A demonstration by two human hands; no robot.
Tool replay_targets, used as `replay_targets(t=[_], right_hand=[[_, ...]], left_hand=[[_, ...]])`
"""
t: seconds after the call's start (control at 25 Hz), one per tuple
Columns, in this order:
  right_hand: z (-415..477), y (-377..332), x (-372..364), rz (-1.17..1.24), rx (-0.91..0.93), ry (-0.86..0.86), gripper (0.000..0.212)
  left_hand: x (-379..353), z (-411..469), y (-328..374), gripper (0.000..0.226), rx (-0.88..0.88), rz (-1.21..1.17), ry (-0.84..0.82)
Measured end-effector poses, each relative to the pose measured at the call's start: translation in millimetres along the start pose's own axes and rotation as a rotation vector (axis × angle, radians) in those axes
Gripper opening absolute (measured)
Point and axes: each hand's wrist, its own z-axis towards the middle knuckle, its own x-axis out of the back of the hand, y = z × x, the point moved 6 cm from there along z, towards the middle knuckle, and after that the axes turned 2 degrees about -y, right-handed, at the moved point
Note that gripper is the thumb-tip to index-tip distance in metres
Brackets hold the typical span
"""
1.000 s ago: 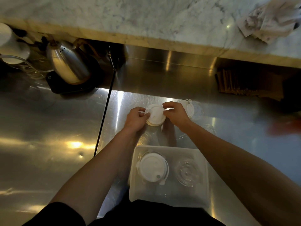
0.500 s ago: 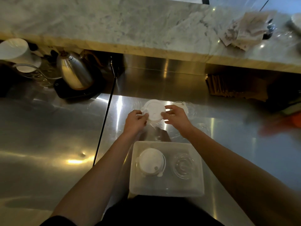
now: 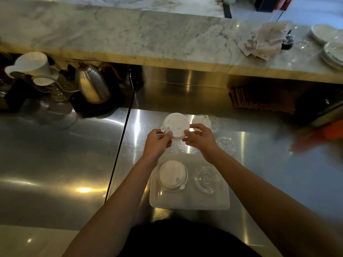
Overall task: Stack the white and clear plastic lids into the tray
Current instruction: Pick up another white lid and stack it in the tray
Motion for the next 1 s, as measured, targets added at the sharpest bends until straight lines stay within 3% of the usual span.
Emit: replay_targets(t=[0.24,0.4,0.8,1.0], right_hand=[[-20,-4,4,-0.063,0.050,-0.011,0.030],[-30,-6,5,-0.134,0.078,-0.057,0.026],[-51,4,4,-0.386,0.149,-0.125,0.023],[-56,18,1,-0.460,0.144,-0.118,0.021]], left_hand=[[6,-27,0,0.038,-0.040,0.028,-0.071],[20,-39,1,0.044,-0.065,0.025,-0.028],[26,-75,-24,0.030,-0.135,0.115,0.013],[24,-101,-39,0.032,-0.186,0.283,0.076]])
